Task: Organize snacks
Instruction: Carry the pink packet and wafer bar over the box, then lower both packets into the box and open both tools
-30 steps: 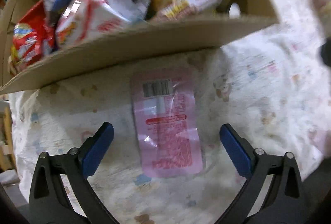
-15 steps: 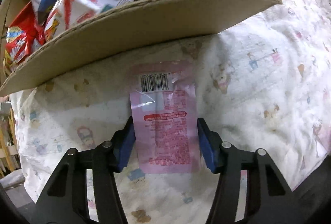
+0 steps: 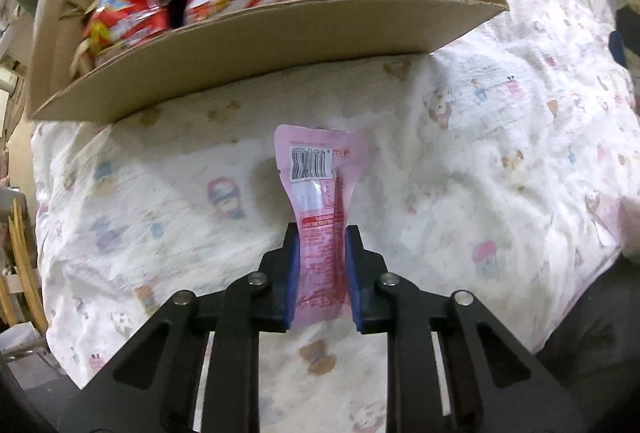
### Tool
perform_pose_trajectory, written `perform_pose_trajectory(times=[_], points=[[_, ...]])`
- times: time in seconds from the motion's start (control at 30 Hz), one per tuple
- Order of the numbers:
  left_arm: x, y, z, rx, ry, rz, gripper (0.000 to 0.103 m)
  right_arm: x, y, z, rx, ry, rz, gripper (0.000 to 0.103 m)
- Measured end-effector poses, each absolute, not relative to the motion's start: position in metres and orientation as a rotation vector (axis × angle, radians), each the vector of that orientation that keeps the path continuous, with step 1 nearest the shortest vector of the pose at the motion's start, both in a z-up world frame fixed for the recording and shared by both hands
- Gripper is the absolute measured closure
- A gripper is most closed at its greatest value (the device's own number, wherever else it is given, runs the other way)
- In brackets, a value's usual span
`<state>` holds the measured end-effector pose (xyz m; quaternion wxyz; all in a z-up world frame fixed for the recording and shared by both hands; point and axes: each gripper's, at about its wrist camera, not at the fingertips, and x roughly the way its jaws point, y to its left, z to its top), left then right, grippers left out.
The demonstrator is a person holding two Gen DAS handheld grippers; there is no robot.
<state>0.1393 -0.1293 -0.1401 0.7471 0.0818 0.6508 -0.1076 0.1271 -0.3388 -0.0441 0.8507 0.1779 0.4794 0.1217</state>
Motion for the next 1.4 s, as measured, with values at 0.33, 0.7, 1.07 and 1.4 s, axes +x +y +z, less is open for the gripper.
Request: perform_pose_trajectory(times=[0.33, 0.7, 1.07, 1.4], points=[[0.110, -0.071, -0.094, 0.086, 1.332, -0.230, 0.087, 0.122, -0.328, -0.039, 0.372, 0.992, 0.267, 0.073], [0.146, -0.025, -0.004, 0.024, 1.111, -0.177, 0.087, 0.144, -0.292, -0.032, 0.362, 0.976, 0.300, 0.073], [0.217, -0.014, 0.008, -0.038, 1.048, -0.153, 0.087, 0.198, -0.268, -0.032, 0.313, 0.967, 0.275, 0.073], [0.251, -0.032, -0.017, 0.023, 0.950, -0.194, 0.085, 0.216, -0.269, -0.054, 0.358, 0.995, 0.220, 0.073]])
